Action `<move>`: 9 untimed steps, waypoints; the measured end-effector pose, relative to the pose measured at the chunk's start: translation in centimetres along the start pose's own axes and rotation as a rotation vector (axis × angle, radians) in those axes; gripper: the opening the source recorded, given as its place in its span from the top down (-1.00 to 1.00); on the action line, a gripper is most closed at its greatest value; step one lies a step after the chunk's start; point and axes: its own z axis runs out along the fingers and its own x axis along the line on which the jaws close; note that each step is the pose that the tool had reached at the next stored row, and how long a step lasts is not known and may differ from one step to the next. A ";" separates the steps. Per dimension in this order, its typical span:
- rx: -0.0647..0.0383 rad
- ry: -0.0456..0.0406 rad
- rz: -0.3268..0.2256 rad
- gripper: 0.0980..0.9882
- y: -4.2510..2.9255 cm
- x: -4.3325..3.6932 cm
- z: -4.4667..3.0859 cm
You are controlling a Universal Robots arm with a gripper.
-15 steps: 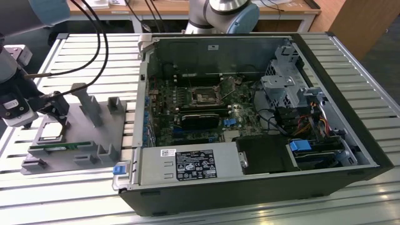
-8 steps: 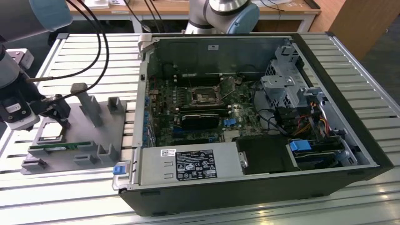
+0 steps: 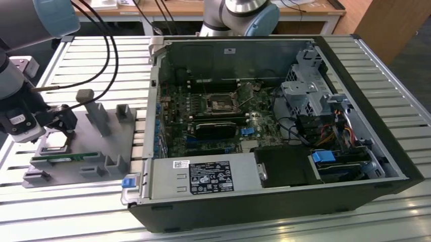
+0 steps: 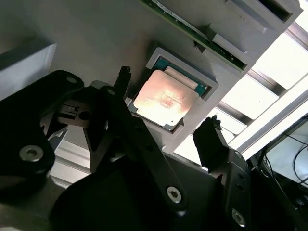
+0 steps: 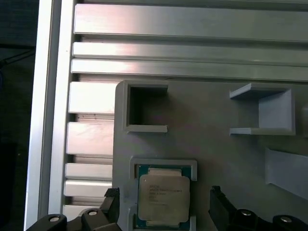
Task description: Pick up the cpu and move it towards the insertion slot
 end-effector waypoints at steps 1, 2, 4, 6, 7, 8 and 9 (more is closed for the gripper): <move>0.000 0.0000 0.000 -0.63 -0.01 0.00 0.08; 0.000 0.0002 0.000 -0.49 -0.01 0.01 0.12; 0.000 0.0000 0.000 -0.33 -0.02 0.00 0.22; 0.000 0.0000 0.000 -0.33 -0.02 0.00 0.36; 0.000 0.0000 0.000 -0.33 -0.03 0.00 0.43; 0.000 0.0001 0.000 -0.33 -0.03 0.00 0.49; 0.000 0.0000 -0.001 -0.33 -0.04 0.00 0.56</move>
